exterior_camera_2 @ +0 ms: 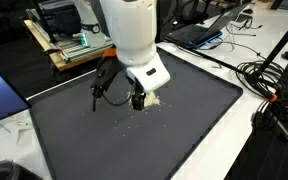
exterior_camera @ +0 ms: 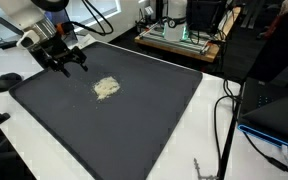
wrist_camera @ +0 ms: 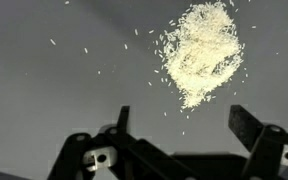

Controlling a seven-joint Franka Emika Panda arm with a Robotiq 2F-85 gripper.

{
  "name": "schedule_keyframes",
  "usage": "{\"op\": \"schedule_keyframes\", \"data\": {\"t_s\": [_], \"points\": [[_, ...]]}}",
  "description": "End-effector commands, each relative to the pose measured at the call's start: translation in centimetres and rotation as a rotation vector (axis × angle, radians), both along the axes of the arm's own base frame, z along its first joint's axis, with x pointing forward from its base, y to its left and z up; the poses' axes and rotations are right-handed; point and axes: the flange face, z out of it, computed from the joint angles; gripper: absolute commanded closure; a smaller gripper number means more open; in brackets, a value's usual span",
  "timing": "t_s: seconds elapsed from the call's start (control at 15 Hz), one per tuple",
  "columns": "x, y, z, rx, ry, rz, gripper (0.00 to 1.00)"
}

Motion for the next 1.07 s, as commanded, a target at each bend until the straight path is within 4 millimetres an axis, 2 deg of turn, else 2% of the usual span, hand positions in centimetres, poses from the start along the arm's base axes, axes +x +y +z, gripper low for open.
{"op": "schedule_keyframes", "data": {"t_s": [0.0,0.33,0.53,1.0], "points": [[-1.9,-1.9,-2.0,0.1,-0.035,-0.058,0.0],[-5.6,-5.2,-4.8,0.195,-0.087,-0.208,0.0],[-8.0,-6.5,-5.5,0.245,-0.105,-0.303,0.0],[-13.5,-4.9,-3.0,0.273,0.009,-0.574,0.0]]}}
